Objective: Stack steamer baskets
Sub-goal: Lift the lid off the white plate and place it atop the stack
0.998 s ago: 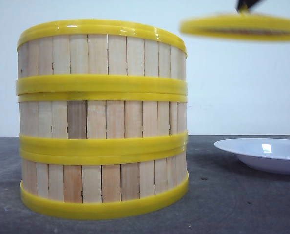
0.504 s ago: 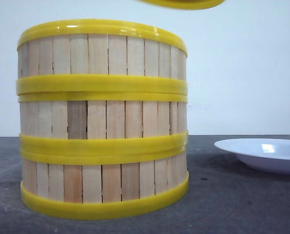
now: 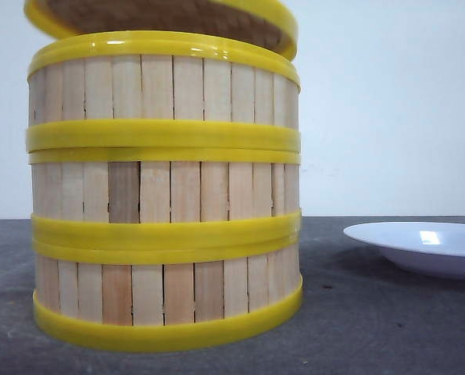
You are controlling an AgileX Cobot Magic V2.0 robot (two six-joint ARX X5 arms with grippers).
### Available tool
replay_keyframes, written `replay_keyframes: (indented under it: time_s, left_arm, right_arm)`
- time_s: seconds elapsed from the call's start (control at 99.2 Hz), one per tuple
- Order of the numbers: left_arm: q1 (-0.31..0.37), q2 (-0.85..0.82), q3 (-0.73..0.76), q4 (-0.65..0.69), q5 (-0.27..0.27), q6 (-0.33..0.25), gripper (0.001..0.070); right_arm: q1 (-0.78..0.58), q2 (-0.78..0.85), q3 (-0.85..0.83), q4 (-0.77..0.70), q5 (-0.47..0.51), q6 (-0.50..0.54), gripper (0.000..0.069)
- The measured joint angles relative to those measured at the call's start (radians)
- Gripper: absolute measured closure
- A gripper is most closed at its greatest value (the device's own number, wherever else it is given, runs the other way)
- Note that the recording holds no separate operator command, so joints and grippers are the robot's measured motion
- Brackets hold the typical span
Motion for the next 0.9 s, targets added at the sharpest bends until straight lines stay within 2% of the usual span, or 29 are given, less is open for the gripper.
replay_keyframes:
  time_s: [0.232, 0.897]
  left_arm:
    - [0.0, 0.0, 0.0, 0.0, 0.0, 0.0, 0.0477]
    - [0.0, 0.0, 0.0, 0.0, 0.0, 0.0, 0.0477]
  right_arm:
    - [0.013, 0.025, 0.0, -0.045, 0.025, -0.007, 0.0638]
    - [0.02, 0.052, 0.008, -0.05, 0.053, -0.021, 0.0638]
